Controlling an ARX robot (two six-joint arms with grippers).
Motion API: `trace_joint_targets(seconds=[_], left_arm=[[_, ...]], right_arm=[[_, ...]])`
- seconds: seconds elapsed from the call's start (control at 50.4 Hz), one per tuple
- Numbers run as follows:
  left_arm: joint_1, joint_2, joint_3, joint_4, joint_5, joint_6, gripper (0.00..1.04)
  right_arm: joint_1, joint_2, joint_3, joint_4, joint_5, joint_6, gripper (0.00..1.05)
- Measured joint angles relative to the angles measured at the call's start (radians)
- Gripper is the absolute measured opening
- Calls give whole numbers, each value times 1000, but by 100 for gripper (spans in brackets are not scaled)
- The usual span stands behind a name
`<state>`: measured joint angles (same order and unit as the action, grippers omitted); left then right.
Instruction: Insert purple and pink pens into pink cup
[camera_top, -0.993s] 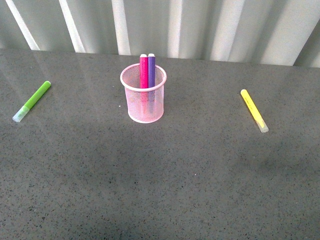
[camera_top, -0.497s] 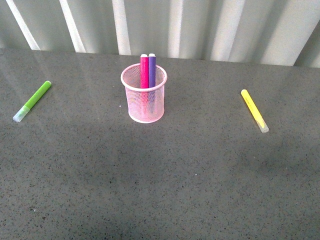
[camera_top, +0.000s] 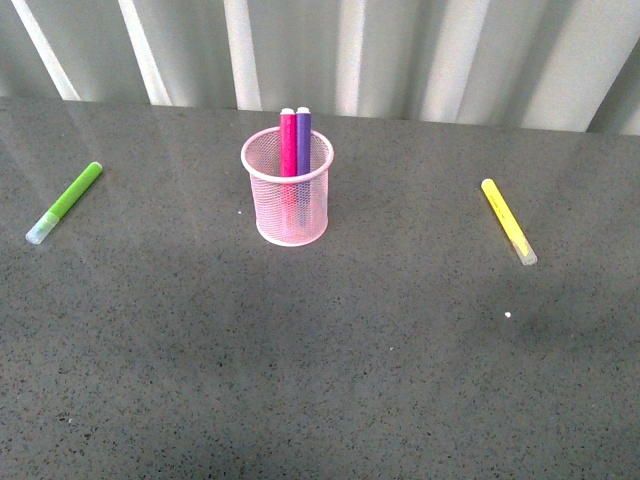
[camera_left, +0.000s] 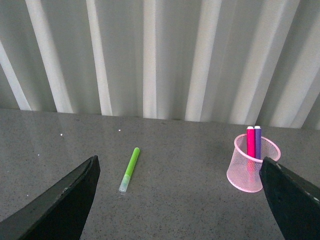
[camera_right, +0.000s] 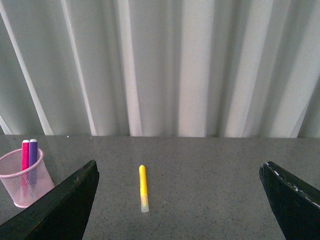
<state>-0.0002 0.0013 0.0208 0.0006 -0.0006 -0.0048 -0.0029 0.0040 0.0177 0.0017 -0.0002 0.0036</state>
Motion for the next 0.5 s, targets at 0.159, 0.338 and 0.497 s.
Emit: trace_joint_targets(seconds=[0.159, 0.338, 0.497], left_arm=[[0, 0, 0, 0, 0, 0, 98], [0, 0, 0, 0, 0, 0, 98], [0, 0, 0, 0, 0, 0, 98]], right_arm=[[0, 0, 0, 0, 0, 0, 98], [0, 0, 0, 0, 0, 0, 98], [0, 0, 0, 0, 0, 0, 98]])
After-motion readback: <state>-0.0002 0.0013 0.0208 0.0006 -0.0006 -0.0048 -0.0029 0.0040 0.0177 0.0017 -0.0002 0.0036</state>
